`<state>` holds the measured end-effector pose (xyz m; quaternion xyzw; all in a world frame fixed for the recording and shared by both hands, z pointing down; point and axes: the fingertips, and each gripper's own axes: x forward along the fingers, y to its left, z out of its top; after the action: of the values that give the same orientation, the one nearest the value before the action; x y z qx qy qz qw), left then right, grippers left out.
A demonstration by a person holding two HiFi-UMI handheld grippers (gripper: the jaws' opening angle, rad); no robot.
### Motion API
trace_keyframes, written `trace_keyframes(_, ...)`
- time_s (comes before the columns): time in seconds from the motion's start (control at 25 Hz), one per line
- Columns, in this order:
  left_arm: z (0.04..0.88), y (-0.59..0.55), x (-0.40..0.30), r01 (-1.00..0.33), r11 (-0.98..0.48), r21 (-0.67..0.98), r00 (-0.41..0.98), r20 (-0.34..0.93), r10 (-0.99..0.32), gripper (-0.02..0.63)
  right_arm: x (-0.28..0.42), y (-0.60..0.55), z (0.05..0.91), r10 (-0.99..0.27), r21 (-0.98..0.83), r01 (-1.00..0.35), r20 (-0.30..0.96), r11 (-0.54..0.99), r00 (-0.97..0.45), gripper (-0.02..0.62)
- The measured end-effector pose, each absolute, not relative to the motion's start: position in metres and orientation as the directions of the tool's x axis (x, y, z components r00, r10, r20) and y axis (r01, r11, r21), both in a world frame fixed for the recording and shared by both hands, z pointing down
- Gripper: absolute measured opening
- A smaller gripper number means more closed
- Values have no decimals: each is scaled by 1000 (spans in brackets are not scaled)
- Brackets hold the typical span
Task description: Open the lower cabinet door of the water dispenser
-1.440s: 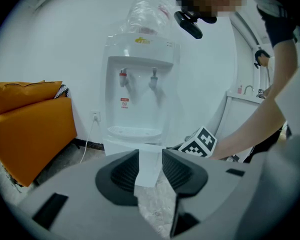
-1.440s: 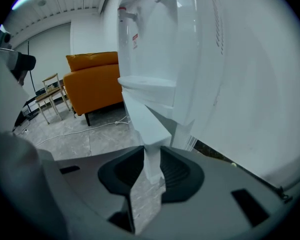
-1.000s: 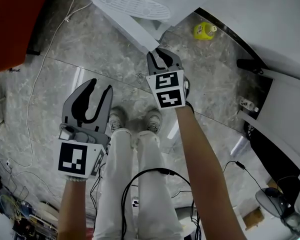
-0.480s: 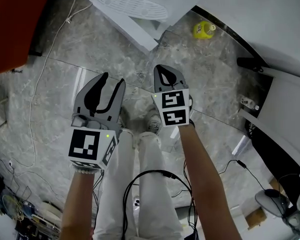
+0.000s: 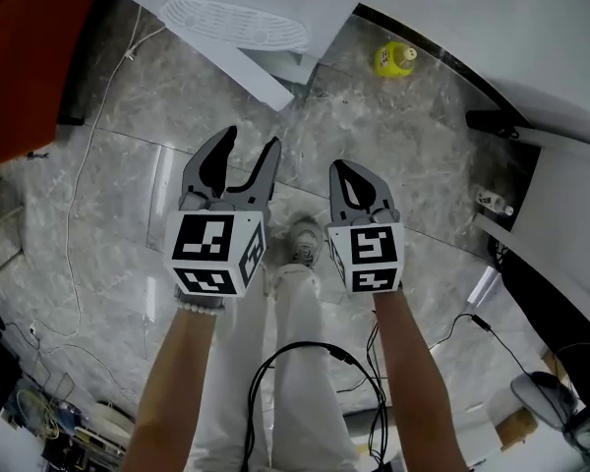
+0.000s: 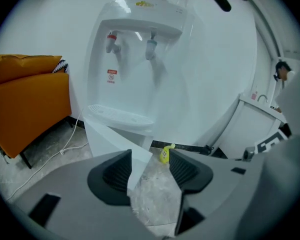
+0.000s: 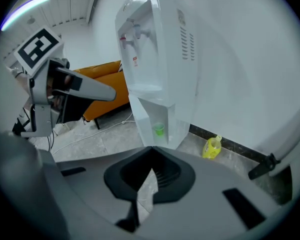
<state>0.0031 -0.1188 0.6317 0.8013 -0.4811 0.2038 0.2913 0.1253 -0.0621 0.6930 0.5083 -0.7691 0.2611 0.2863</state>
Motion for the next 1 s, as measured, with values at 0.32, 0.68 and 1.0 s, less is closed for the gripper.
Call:
trace_keyframes(0.32, 678, -139, 19, -923, -223, 314, 383, 690, -614, 282, 149, -59, 680, -661, -132, -946, 686, 296, -303, 3)
trace_keyframes(0.68, 716, -155, 26, -933, -18, 358, 299, 751, -589, 322, 170, -42, 682, -650, -145, -950, 700, 276, -295, 3)
trace_keyframes(1.0, 731, -166, 23, -944, 24, 328, 255, 776, -577, 324, 174, -33, 689, -630, -143, -948, 717, 285, -298, 3)
